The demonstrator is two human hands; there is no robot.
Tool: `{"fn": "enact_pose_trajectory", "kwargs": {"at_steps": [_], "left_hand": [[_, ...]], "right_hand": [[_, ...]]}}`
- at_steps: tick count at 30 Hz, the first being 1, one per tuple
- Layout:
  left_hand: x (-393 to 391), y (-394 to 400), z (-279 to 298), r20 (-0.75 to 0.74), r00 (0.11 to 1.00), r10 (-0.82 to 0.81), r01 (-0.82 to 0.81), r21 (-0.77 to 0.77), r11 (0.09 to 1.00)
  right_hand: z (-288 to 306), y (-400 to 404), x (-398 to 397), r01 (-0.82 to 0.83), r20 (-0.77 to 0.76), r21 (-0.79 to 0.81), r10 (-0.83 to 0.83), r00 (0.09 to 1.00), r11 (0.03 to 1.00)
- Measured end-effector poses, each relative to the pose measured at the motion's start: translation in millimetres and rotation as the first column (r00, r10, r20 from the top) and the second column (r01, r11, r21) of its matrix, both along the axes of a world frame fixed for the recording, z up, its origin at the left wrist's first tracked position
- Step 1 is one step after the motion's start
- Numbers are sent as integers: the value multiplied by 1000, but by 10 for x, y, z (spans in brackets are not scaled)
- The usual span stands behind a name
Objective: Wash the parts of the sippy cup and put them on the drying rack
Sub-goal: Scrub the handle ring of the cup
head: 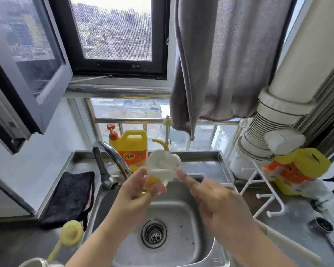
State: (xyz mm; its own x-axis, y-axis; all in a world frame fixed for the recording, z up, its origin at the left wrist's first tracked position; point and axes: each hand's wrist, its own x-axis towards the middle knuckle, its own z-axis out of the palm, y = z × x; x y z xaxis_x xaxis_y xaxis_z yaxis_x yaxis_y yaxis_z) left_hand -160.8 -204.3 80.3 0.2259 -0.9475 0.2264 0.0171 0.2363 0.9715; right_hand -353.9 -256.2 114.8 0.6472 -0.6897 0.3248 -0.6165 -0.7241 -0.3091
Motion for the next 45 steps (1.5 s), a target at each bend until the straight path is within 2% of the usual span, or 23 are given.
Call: {"fn": "enact_pose_trajectory", "kwargs": {"at_steps": [2,4,7,9,13,16,18,22,24,27,30,33,35,38,42,43,45], "left_hand": [[3,-9,2,-100,995,-23,23,0,1000],[-9,0,14,-171,984,-45,45,-1,999],[39,-18,32,-397,917,-37,49,22,999],[50,-51,63,-455,890,-29,54,41,998],[106,-137,116,-554,832,-19,49,40,998],[244,-187,195,-676,737,-18,21,-5,1000],[307,-235,253,-701,713,-38,33,-21,999],[233,-303,282,-723,691,-20,52,22,998],[146,-306,267,-737,676,-6,57,44,997],[151,-302,226,-796,605,23,56,71,996],[278,-283,202,-856,513,60,48,98,994],[241,-251,178,-899,434,64,95,117,989],[150,-248,218,-909,416,37,128,98,987],[195,-279,281,-914,386,124,61,159,985],[328,-309,333,-951,187,246,9,252,968],[316,-319,320,-950,167,264,13,270,963],[225,-335,323,-943,186,278,51,291,955]], "right_hand": [[-90,26,-95,-40,5,5,40,999,999],[-105,-111,-185,-21,72,-2,21,997,1000],[-44,-221,-267,-89,145,94,75,987,992],[-4,-199,-200,-151,177,109,130,976,983],[-49,-228,-88,-167,199,79,149,969,983],[-174,-214,-182,-138,126,42,132,983,989],[-204,-192,-208,-141,129,66,131,983,988],[-72,-234,-71,-204,318,108,161,934,973],[-2,-247,35,-235,354,90,189,916,968],[-52,-204,48,-207,349,97,161,923,974],[-175,-44,-62,-243,294,87,208,933,966],[-143,-145,39,-207,357,104,157,921,973],[-88,-274,166,-179,409,127,113,905,976],[-95,-182,195,-191,438,170,99,894,967],[-279,44,134,-273,392,182,185,901,945],[-280,-25,167,-246,419,195,146,896,949],[-238,-185,246,-191,496,233,52,867,954]]}}
